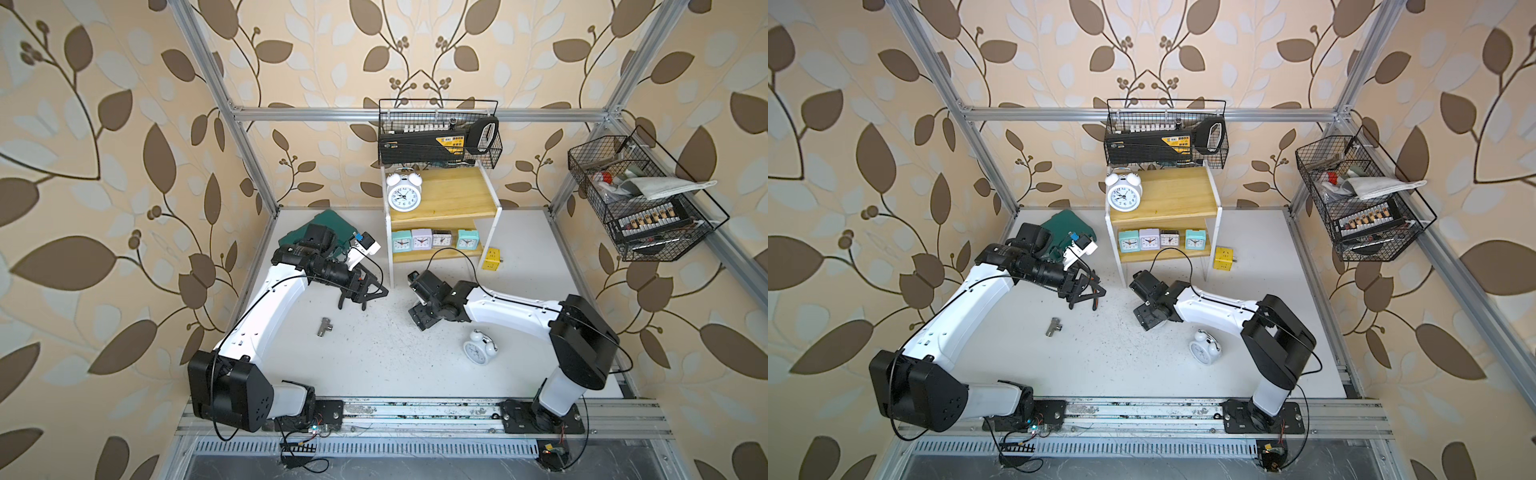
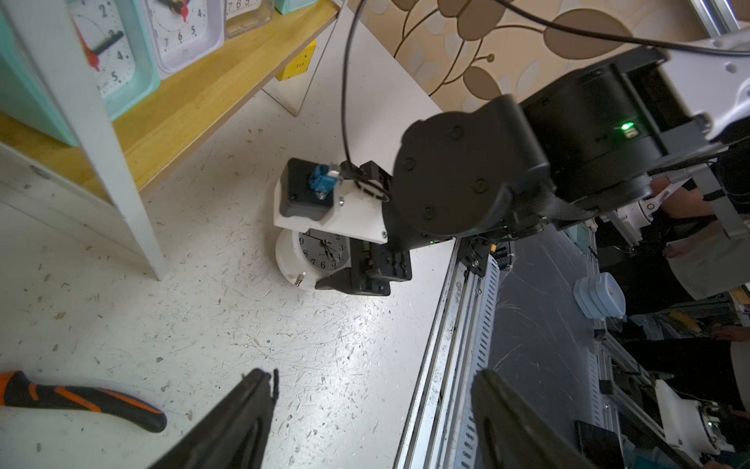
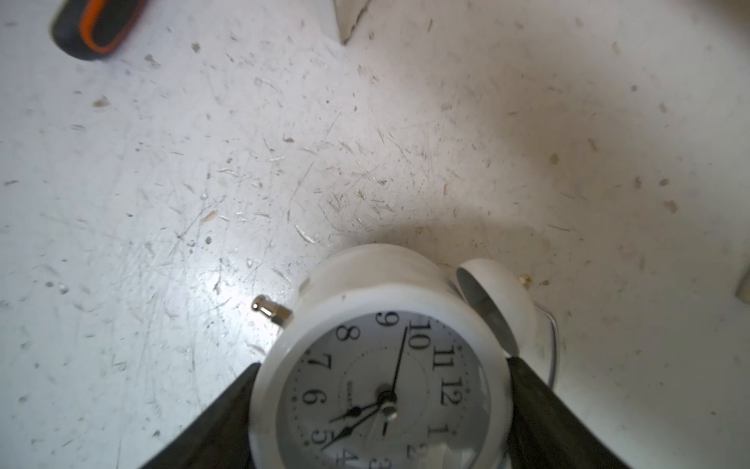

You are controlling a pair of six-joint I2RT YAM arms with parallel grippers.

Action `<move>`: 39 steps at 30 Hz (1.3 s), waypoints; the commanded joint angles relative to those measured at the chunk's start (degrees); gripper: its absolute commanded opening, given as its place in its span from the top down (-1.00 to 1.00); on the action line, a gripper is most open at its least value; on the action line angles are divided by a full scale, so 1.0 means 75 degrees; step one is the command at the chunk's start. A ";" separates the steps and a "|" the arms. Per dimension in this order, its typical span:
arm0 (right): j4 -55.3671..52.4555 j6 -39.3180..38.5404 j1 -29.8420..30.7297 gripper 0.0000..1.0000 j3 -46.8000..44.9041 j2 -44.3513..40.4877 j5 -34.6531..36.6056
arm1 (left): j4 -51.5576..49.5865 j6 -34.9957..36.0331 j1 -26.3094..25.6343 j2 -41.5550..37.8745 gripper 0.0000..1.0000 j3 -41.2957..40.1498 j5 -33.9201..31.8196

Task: Place the alarm clocks on the shelf by style
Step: Pick up the alarm from the center of the board.

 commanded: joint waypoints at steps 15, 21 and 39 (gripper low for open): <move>0.3212 -0.1862 0.0844 -0.23 -0.1308 -0.2142 -0.0200 | -0.0808 -0.1170 0.0054 0.1902 -0.66 0.0834 0.0506; 0.3547 -0.2107 0.1169 -0.22 -0.1267 -0.2075 -0.0033 | -0.1020 -0.1036 0.0021 0.2312 -0.66 0.0848 0.0790; 0.3687 -0.2219 0.1407 -0.22 -0.1259 -0.2090 0.0227 | -0.1662 -0.0249 -0.0714 0.2675 -0.53 0.0877 0.0988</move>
